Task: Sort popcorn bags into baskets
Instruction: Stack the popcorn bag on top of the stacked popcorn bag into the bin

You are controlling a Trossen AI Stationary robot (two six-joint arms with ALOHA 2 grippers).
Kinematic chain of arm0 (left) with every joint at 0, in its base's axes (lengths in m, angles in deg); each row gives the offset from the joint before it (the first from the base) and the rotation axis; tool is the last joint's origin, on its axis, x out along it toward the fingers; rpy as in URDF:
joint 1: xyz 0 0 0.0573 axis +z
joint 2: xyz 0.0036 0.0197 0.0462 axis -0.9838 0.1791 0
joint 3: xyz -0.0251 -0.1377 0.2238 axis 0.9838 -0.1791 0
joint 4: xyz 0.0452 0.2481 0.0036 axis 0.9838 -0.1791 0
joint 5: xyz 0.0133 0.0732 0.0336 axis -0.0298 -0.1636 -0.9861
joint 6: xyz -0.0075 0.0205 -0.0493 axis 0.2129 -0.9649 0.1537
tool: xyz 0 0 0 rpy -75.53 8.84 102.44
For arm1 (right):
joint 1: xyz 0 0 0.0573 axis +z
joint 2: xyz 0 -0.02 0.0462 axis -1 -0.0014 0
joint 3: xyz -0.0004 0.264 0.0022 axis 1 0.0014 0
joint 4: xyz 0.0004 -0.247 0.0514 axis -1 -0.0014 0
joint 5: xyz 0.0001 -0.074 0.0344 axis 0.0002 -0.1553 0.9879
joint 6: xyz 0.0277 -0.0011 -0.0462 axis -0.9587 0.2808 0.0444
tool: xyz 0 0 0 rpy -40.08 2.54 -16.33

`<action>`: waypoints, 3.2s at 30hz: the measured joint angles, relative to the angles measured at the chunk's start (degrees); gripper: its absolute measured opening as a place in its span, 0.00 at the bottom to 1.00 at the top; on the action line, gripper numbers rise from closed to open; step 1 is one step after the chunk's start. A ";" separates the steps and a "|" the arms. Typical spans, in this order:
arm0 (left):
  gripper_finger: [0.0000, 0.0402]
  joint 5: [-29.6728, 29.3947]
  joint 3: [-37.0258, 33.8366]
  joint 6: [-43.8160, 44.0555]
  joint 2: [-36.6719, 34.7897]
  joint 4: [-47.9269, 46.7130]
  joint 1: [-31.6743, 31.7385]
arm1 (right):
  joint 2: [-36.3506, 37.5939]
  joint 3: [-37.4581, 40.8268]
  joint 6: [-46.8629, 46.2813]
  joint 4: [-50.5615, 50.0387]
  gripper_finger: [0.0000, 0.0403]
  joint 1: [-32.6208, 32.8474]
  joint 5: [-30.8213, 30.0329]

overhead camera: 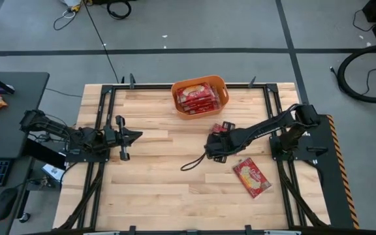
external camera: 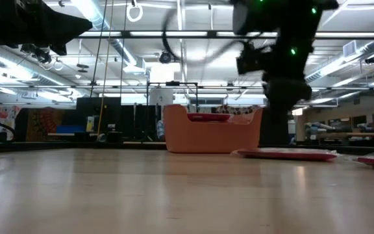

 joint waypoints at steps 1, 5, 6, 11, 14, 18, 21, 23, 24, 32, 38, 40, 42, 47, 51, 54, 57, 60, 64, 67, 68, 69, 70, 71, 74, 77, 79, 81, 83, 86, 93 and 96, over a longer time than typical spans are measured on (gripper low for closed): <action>0.05 0.00 0.00 0.00 0.00 -0.13 0.00 | -0.15 0.99 -1.62 -0.82 0.32 -0.40 -0.40; 0.05 0.00 0.00 0.02 0.02 -0.84 0.00 | -0.07 4.79 -2.73 -0.85 0.40 -3.30 2.16; 0.05 -0.02 0.00 0.02 0.00 -0.83 0.00 | -0.04 5.66 -2.38 -1.01 0.42 -4.06 2.16; 0.05 0.00 0.00 0.02 0.00 -0.79 0.00 | 0.35 9.32 1.00 0.08 0.44 -8.62 3.19; 0.05 0.00 0.00 0.02 0.00 -0.80 0.00 | 0.58 10.04 4.07 1.38 0.43 -12.23 6.19; 0.05 0.00 0.00 0.02 0.00 -0.86 0.00 | 2.20 10.13 7.80 2.86 0.42 -16.21 10.56; 0.05 0.00 0.00 0.04 0.00 -1.33 0.00 | 4.57 10.13 9.62 3.65 0.42 -18.52 13.81; 0.05 0.00 0.00 0.04 0.00 -1.36 0.00 | 5.87 10.13 10.79 3.58 0.42 -20.03 15.64; 0.05 0.00 0.00 0.04 0.00 -1.36 0.00 | 6.41 10.13 11.41 3.61 0.42 -20.88 16.12; 0.05 0.00 0.00 1.57 0.00 -2.72 0.00 | 7.98 11.99 15.76 5.65 0.42 -29.52 22.51; 0.05 0.00 0.00 1.95 -0.02 -3.47 0.00 | 7.94 17.35 16.77 11.92 0.42 -33.18 28.93; 0.05 0.00 0.00 1.97 0.00 -3.50 0.00 | 8.11 18.61 17.09 13.57 0.42 -33.69 31.37; 0.05 0.00 0.00 1.97 -0.02 -3.51 0.00 | 8.18 19.32 17.09 14.24 0.42 -33.94 32.05; 0.05 0.00 0.00 1.97 -0.02 -3.54 0.00 | 8.12 19.37 16.52 14.17 0.42 -33.68 32.35; 0.05 0.00 0.00 1.99 0.00 -3.55 0.00 | 8.03 19.38 16.15 14.14 0.39 -33.10 33.56; 0.05 0.00 0.00 2.01 -0.02 -3.56 0.00 | 8.05 20.12 15.00 14.41 0.30 -32.27 31.32; 0.05 0.00 0.00 2.01 -0.02 -3.57 0.01 | 8.09 20.69 14.63 14.84 0.16 -31.56 30.84; 0.05 0.02 0.00 2.03 -0.02 -3.57 0.00 | 8.12 20.77 14.62 14.90 0.03 -30.71 29.76; 0.05 0.02 0.00 2.03 -0.01 -3.57 0.00 | 8.10 19.51 13.76 13.67 0.03 -29.38 28.77; 0.05 0.02 -0.02 2.03 -0.02 -3.57 0.00 | 8.79 17.70 13.73 10.19 0.01 -27.82 25.85; 0.05 0.00 -0.02 2.03 -0.02 -3.59 0.02 | 9.35 16.92 13.71 8.76 0.01 -27.26 24.34; 0.05 0.00 -0.02 2.03 -0.02 -3.57 0.00 | 9.99 16.02 13.56 8.26 0.01 -26.83 23.29; 0.05 0.01 -0.02 2.03 -0.02 -3.57 0.00 | 10.54 15.04 13.38 7.91 0.01 -26.39 22.40; 0.05 0.01 -0.02 2.03 -0.01 -3.57 0.00 | 11.00 14.36 13.19 7.19 0.01 -25.97 21.69; 0.05 0.01 -0.02 2.03 -0.02 -3.58 0.00 | 12.82 13.10 12.20 4.59 0.01 -24.69 20.30; 0.05 0.00 -0.02 2.03 -0.02 -3.58 0.00 | 14.88 11.56 12.18 3.85 0.01 -23.21 18.22; 0.05 0.02 -0.02 2.03 -0.02 -3.57 0.00 | 15.84 10.89 12.28 2.96 0.01 -22.08 16.69; 0.05 0.00 -0.02 2.03 -0.02 -3.59 0.00 | 16.79 9.81 12.52 3.17 0.01 -21.11 15.38; 0.05 0.00 -0.02 2.03 -0.02 -3.57 0.00 | 17.23 8.74 12.73 3.11 0.01 -20.47 14.46; 0.05 0.00 -0.02 2.02 -0.01 -3.57 0.00 | 17.07 7.20 14.89 2.93 0.00 -19.45 13.00; 0.05 0.00 -0.02 2.03 -0.02 -3.57 0.00 | 16.68 2.84 18.29 2.42 0.00 -17.93 8.83; 0.05 0.00 -0.02 2.01 -0.01 -3.59 0.00 | 16.73 1.43 19.36 1.27 0.00 -17.91 7.36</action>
